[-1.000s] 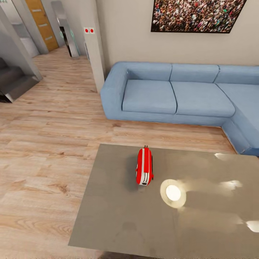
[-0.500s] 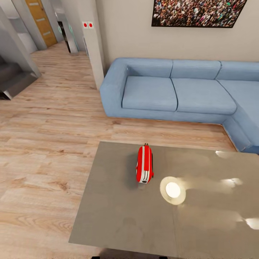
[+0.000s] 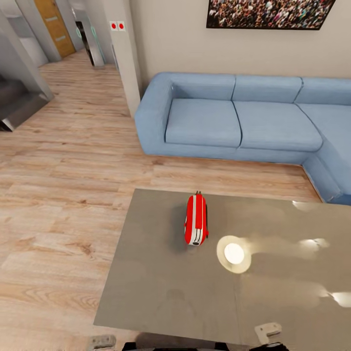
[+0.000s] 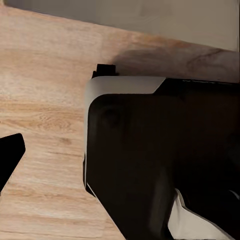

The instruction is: Turn on the radio receiver that's on the table in the living room.

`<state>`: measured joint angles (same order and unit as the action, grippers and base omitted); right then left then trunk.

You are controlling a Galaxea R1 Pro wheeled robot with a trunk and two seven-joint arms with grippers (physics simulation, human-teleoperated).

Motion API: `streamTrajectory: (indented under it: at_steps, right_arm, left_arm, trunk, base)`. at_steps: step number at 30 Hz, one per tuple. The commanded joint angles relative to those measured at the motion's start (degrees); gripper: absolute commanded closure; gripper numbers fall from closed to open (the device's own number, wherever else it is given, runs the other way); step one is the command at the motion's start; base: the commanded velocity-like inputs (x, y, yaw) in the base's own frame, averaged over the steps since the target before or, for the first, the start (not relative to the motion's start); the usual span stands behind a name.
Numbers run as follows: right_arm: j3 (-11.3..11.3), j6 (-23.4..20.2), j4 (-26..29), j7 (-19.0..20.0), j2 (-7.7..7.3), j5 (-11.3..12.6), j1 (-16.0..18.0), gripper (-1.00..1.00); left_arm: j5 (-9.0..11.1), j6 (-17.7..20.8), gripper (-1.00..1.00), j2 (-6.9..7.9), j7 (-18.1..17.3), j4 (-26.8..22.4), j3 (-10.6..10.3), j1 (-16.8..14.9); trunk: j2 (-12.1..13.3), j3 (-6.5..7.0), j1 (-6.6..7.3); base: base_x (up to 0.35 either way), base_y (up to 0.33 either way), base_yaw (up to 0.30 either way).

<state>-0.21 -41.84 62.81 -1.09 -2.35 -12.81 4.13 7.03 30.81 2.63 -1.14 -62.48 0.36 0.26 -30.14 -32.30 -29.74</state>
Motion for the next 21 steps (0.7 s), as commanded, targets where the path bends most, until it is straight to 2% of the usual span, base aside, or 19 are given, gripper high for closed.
streamTrajectory:
  at_steps: [1, 2, 3, 4, 8, 12, 16, 21]
  right_arm:
    - [0.0, -0.1, 0.0, 0.1, 0.09, -0.7, 0.9, -1.0]
    - [0.0, -0.1, 0.0, 0.1, 0.12, -0.9, 1.3, -1.0]
    - [0.0, 0.3, -0.2, 0.2, 0.22, -1.5, 3.6, -1.0]
    - [0.0, 0.4, -0.3, 0.2, 0.25, -1.6, 4.3, -1.0]
    - [0.0, 1.4, -0.4, 0.3, 0.28, -1.7, 5.8, -1.0]
    - [0.0, 4.4, -0.7, 0.3, 0.29, -1.6, 7.4, -1.0]
    - [0.0, 8.1, -2.7, 0.3, 0.35, -1.5, 9.1, -1.0]
    - [0.0, 13.1, -9.6, 0.3, 0.5, -1.5, 13.3, -1.0]
  left_arm:
    - [-0.1, 0.9, -1.0, 0.0, 0.0, -1.8, 0.0, 0.0]
    - [-0.1, 1.2, -1.0, 0.0, 0.0, -2.6, 0.0, 0.0]
    - [-0.3, 2.3, -1.0, 0.15, -0.1, -6.1, 0.0, 0.0]
    - [-0.4, 2.4, -1.0, 0.26, -0.2, -7.2, 0.0, 0.0]
    - [-0.5, 2.9, -1.0, 0.49, -0.4, -8.4, 0.0, -0.2]
    - [-0.5, 3.9, -1.0, 0.65, -0.4, -7.8, -0.1, -1.5]
    - [-0.5, 4.7, -1.0, 1.27, -0.4, -6.4, -0.1, -4.1]
    - [-0.5, 3.6, -1.0, 1.86, -1.3, -1.8, -0.1, -7.6]
  trunk:
    - [0.0, -0.1, 0.0]
    - [0.0, -0.19, 0.0]
    - [0.0, -0.28, 0.0]
    - [0.0, -0.38, 0.0]
    - [0.0, -0.75, 0.0]
    - [0.0, -1.12, 0.0]
    - [0.0, -1.49, 0.0]
    - [0.0, -1.95, 0.0]
  base:
    - [0.0, 0.0, 0.0]
    - [0.0, 0.0, 0.0]
    - [0.0, 0.0, 0.0]
    - [0.0, 0.0, 0.0]
    - [0.0, 0.0, 0.0]
    - [0.0, 0.0, 0.0]
    - [0.0, 0.0, 0.0]
    - [0.0, 0.0, 0.0]
